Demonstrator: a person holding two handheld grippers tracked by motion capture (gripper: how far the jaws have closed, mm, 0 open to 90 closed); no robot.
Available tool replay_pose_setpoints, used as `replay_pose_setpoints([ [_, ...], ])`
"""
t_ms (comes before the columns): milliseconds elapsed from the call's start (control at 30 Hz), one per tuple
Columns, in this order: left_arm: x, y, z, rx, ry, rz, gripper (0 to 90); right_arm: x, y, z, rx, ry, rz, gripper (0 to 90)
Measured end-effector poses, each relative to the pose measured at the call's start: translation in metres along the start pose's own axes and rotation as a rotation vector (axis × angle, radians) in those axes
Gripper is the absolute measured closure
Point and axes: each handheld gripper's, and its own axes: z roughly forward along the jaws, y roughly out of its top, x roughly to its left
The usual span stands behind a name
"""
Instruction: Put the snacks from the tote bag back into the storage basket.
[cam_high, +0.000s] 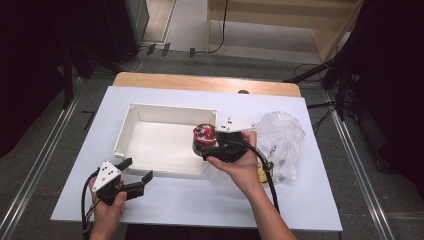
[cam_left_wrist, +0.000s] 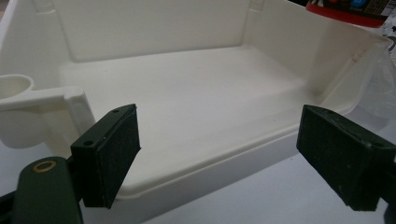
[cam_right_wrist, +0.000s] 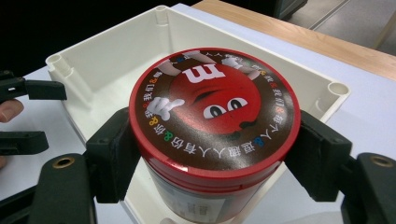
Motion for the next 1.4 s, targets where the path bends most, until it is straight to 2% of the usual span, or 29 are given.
replay_pose_setpoints([
  [467, 0.000, 0.000, 0.000, -0.001, 0.001, 0.001, 13.4, 0.003, -0.005, 0.011, 0.024, 0.002, -0.020, 25.8],
  [1400, -0.001, 0.000, 0.000, 0.001, 0.003, 0.005, 13.4, 0.002, -0.022, 0.021, 0.068, -0.007, -0.026, 25.8],
])
